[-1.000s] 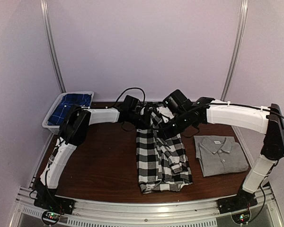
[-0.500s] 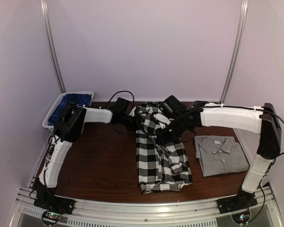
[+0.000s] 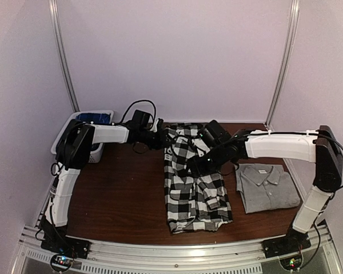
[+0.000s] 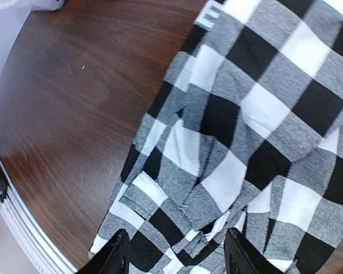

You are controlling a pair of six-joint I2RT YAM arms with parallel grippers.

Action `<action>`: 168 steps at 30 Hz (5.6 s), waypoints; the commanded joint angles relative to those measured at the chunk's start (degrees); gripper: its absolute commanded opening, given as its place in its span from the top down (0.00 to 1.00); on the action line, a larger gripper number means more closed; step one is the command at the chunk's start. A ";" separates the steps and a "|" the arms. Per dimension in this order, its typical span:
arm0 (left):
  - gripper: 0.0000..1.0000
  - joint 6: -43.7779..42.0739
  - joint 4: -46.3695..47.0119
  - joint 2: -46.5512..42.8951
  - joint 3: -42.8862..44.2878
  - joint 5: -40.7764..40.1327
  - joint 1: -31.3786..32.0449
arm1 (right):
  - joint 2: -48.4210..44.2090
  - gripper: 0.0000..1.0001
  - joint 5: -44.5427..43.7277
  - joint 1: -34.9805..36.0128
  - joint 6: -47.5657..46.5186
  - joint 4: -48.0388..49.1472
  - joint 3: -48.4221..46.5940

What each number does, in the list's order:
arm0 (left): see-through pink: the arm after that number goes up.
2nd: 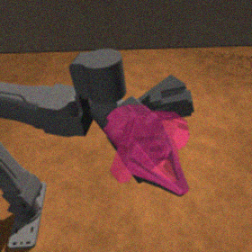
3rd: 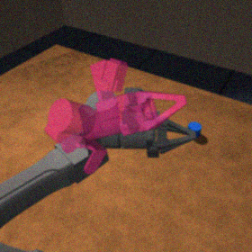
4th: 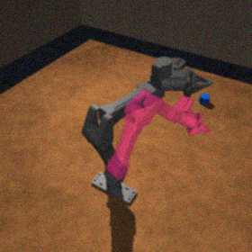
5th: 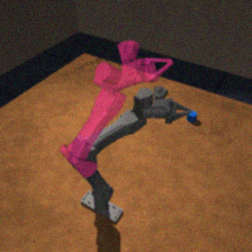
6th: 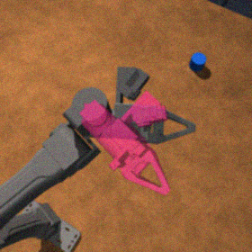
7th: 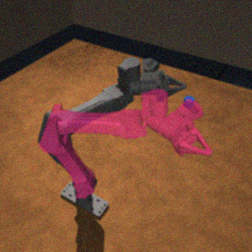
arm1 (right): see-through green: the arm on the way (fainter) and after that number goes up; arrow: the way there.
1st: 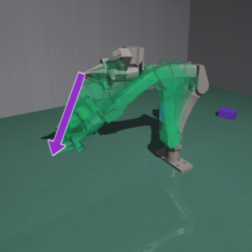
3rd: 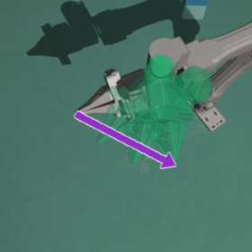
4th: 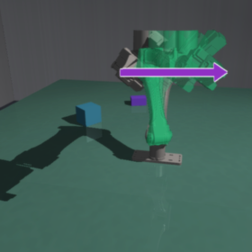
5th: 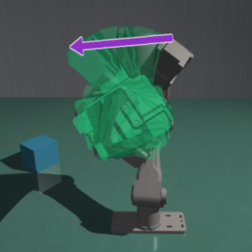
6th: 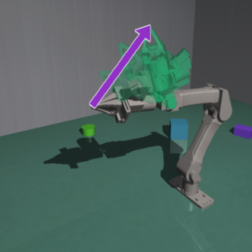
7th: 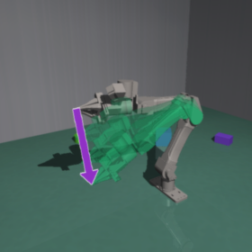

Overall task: Fold and stack the long sleeve shirts
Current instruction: Fold the sleeve of the rectangle-folded shirt, then adjust the sleeve of the rectangle-folded shirt, then smooth out the rectangle-folded shirt at the center of the board.

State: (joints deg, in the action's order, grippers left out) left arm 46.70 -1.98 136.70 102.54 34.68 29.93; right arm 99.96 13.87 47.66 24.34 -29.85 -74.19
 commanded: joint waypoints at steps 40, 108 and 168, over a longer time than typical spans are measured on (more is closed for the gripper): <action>0.63 -1.72 -3.22 8.06 12.27 0.43 1.11 | 12.81 0.62 16.06 -24.65 16.25 40.29 9.44; 0.72 -4.93 -1.07 -6.00 0.60 -0.56 1.97 | 13.28 0.74 11.33 -20.22 2.99 31.09 -3.63; 0.71 -8.38 -6.88 -6.89 -8.83 1.28 3.09 | 24.75 0.59 14.58 -22.76 0.50 21.24 -15.45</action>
State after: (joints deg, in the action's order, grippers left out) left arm 39.92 -7.77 135.17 95.57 37.34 33.93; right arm 122.02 29.74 26.63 25.61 -9.54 -89.65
